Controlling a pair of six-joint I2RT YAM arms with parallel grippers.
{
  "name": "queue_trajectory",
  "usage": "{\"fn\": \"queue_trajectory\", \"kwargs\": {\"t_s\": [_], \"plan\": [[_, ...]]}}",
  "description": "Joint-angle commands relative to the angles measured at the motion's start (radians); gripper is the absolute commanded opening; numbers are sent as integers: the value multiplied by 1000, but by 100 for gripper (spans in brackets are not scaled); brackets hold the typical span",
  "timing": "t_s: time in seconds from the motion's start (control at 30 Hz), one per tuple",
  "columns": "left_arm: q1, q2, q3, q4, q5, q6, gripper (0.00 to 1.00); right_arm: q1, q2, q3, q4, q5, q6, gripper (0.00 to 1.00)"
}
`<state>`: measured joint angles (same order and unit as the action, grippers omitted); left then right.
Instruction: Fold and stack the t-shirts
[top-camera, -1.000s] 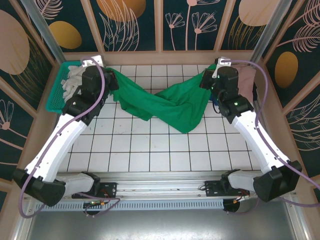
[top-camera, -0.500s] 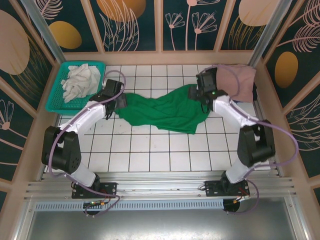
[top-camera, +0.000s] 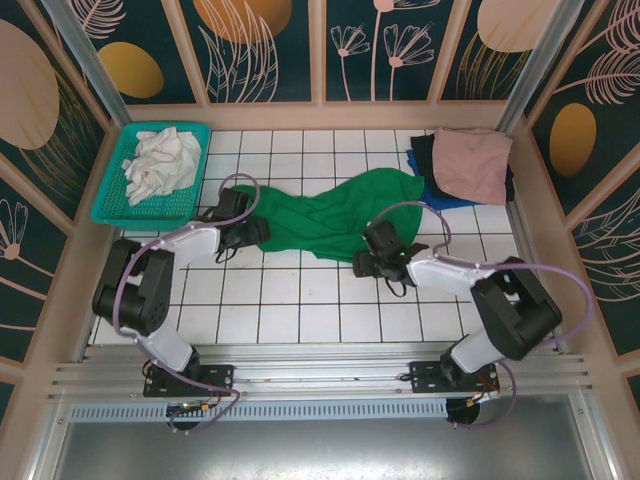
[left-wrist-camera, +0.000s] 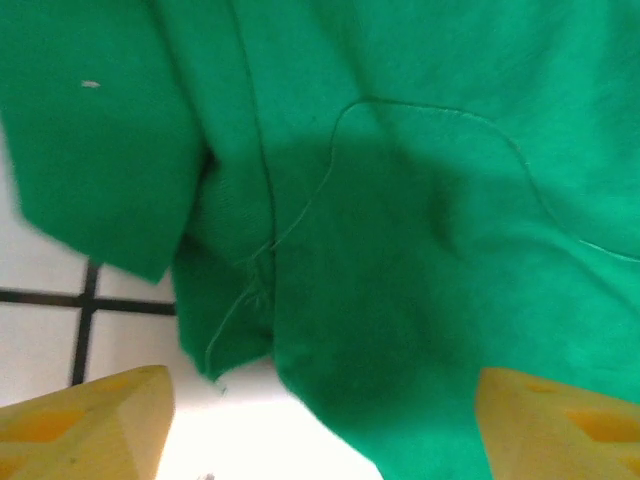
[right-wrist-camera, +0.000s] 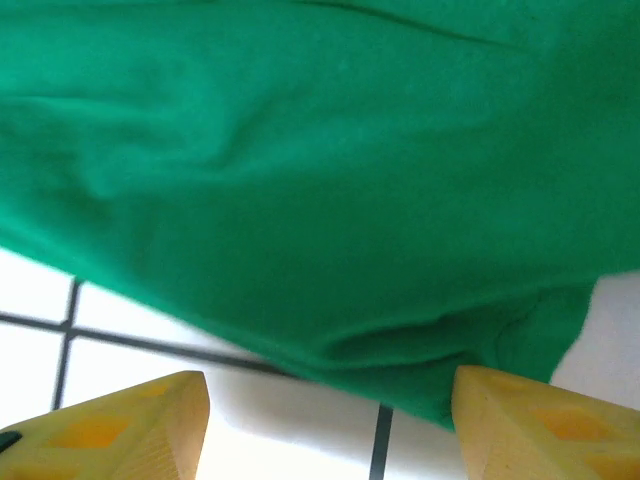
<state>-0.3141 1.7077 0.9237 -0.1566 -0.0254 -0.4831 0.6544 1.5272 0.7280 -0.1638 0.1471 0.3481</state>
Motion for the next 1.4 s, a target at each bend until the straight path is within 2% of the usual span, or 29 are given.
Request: {"fn": "queue_trajectory", "kwargs": {"t_s": [0.0, 0.07, 0.13, 0.2, 0.23, 0.3, 0.43, 0.53, 0.67, 0.77, 0.83, 0.97, 1.03, 1.1, 1.17, 1.2, 1.23, 1.27, 1.3, 1.37], "plan": [[-2, 70, 83, 68, 25, 5, 63, 1, 81, 86, 42, 102, -31, 65], [-2, 102, 114, 63, 28, 10, 40, -2, 134, 113, 47, 125, -34, 57], [-2, 108, 144, 40, 28, 13, 20, -3, 182, 148, 19, 155, -27, 37], [-2, 72, 154, 15, 19, 18, 6, 0, 192, 170, -24, 200, -14, 16], [-3, 40, 157, -5, 10, 22, 0, 0, 175, 169, -41, 213, -11, 9], [-2, -66, 162, -50, -10, 27, 0, 2, 97, 172, -88, 233, -6, 0], [-2, -310, 172, -155, -82, 34, 0, 5, -200, 195, -201, 246, -3, 0], [-3, -475, 229, -260, -135, 42, 0, 7, -442, 274, -268, 225, -17, 0], [-2, -619, 345, -370, -185, 62, 0, 13, -623, 433, -321, 160, -44, 0], [-2, -659, 442, -402, -222, 81, 0, 14, -625, 544, -344, 123, -80, 0], [-2, -651, 496, -387, -259, 101, 0, 13, -580, 599, -335, 160, -111, 0], [-2, -506, 654, -346, -334, 156, 0, -21, -443, 703, -305, 246, -161, 0], [-2, -389, 761, -335, -347, 179, 0, -86, -369, 734, -268, 201, -160, 0], [-2, -247, 867, -306, -341, 203, 0, -199, -275, 753, -264, 22, -124, 0], [7, -97, 943, -288, -309, 212, 0, -269, -178, 752, -263, -57, -86, 0], [12, -12, 994, -287, -293, 214, 4, -294, -123, 745, -258, -76, -75, 0], [20, 84, 1050, -298, -263, 215, 23, -313, -74, 740, -255, -81, -64, 0], [29, 190, 1135, -333, -223, 214, 53, -338, -18, 737, -256, -89, -49, 0], [36, 301, 1246, -384, -197, 208, 63, -363, 43, 735, -250, -115, -41, 0], [43, 503, 1486, -510, -158, 209, 70, -405, 153, 740, -245, -158, -28, 3]]}}
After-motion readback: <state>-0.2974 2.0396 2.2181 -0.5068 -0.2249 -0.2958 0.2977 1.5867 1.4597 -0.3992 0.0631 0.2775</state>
